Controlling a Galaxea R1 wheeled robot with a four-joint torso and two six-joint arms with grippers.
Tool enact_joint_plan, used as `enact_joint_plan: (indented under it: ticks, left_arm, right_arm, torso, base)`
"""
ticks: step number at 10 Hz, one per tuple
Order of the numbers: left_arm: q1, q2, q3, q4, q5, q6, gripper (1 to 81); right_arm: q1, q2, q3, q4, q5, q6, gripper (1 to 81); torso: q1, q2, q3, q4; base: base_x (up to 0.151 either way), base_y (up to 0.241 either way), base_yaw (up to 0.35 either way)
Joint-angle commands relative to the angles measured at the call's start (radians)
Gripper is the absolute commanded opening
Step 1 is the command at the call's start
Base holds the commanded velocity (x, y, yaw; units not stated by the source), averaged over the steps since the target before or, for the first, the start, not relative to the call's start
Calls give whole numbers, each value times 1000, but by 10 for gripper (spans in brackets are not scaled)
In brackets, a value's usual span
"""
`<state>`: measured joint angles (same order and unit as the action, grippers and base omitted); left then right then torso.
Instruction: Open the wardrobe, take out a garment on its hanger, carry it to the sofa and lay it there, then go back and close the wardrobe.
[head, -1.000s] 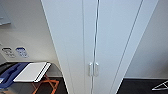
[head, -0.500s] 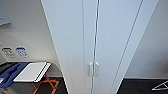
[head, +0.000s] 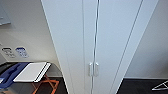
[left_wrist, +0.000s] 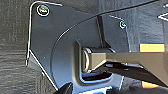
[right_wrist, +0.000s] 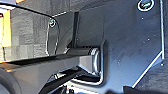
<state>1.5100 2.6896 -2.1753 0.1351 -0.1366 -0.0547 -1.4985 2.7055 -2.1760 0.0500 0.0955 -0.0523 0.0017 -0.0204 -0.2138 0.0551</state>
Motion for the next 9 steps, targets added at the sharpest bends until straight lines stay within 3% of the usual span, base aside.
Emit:
enact_joint_plan:
  ticks: [1, 3, 9]
  left_arm:
    - [-52, -108, 132, 12, 52, -5, 811]
    - [-76, -176, 210, 11, 52, -7, 811]
    - [-190, -385, 517, 17, 60, -5, 811]
  right_arm:
    - [78, -105, 85, -1, -53, 9, 811]
    - [115, -149, 128, 2, -54, 19, 811]
    - [257, -358, 485, -1, -54, 22, 811]
  torso:
    - [0, 0, 0, 0]
    - [0, 0, 0, 0]
    - [0, 0, 0, 0]
  base:
    - [0, 0, 0]
    - [0, 0, 0]
    - [0, 0, 0]
